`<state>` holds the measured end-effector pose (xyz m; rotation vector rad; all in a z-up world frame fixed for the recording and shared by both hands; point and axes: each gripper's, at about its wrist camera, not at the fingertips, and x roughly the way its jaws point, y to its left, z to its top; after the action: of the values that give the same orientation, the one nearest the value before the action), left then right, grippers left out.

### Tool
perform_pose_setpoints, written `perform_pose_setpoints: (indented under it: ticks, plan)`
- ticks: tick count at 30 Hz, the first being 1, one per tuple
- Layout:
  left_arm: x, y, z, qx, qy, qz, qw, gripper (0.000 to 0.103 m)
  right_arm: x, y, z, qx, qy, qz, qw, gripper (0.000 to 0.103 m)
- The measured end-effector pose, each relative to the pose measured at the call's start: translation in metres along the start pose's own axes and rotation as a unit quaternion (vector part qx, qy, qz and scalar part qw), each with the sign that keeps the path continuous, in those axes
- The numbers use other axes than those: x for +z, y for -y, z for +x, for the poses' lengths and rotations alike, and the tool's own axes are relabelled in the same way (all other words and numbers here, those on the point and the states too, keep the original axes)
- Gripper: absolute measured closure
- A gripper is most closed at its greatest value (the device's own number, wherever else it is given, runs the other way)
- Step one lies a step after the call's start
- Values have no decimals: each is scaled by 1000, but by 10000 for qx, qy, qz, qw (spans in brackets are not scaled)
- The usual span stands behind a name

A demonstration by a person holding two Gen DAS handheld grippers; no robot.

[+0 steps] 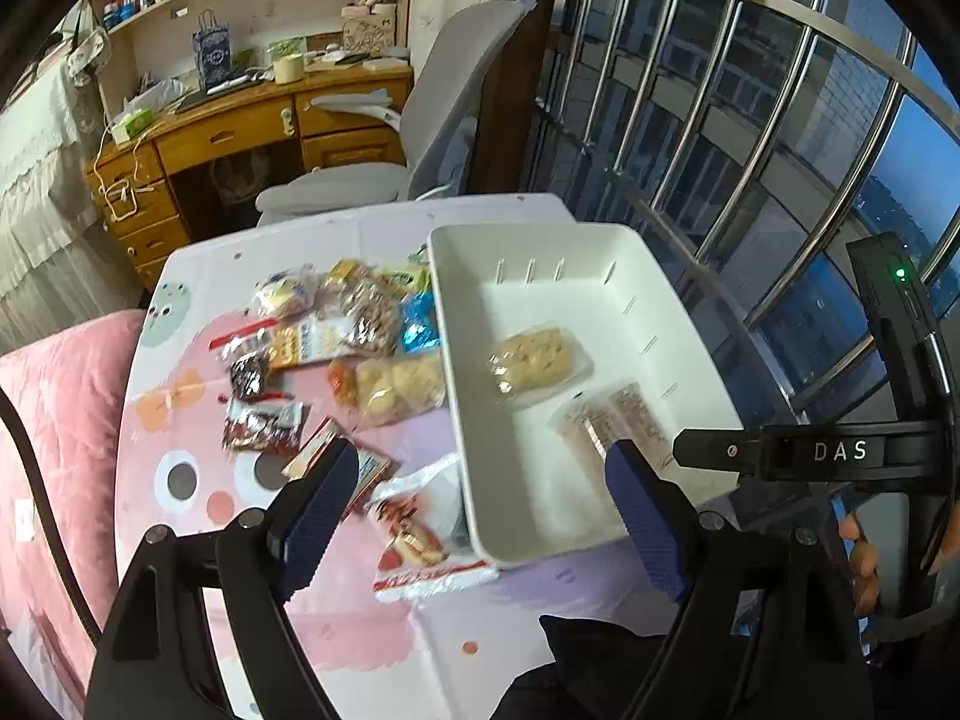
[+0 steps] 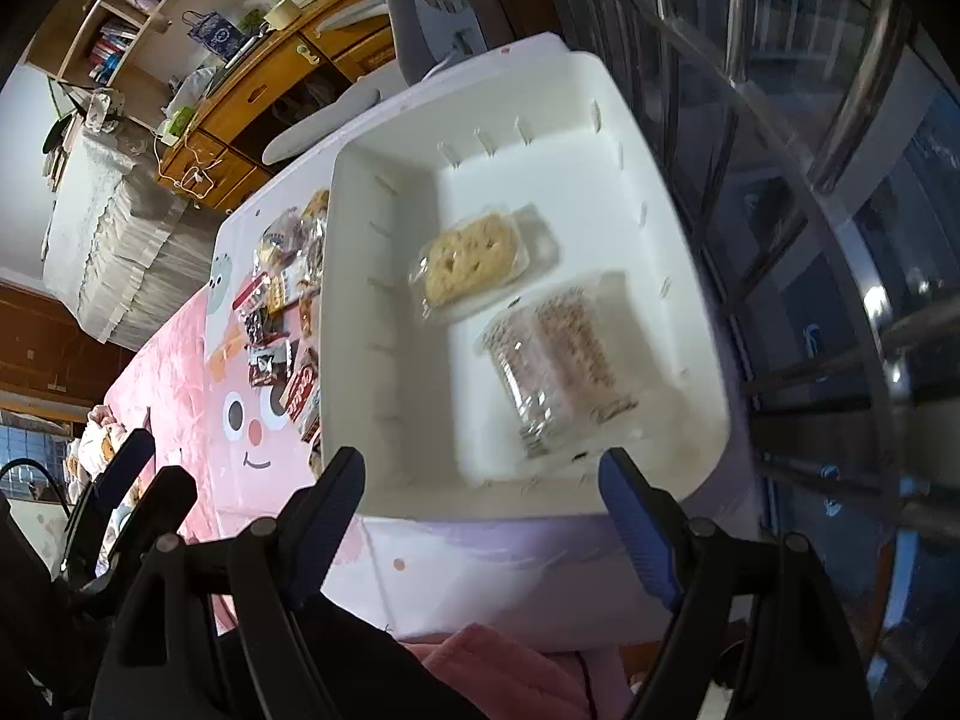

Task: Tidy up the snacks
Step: 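Withdraw both tools from the tray toward the remaining snacks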

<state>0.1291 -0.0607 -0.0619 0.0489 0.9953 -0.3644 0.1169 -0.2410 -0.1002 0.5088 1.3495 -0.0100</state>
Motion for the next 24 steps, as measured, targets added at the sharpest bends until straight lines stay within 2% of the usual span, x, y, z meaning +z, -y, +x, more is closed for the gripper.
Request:
perform_pose_setpoints:
  ticks: [10,14,24]
  plan:
    - [-31,-64,-27,-56,-343,68,9994,20,-44,-39,16,21,14,466,9989,22]
    - [-41,-93,-40,-84,-451,197,9988,19,-66,-60,21,48,136,768,9969,22]
    - [-57,-152,-61,-418,-629,673,9949,19,-120,-106,36,-17,581,1510,9868,22]
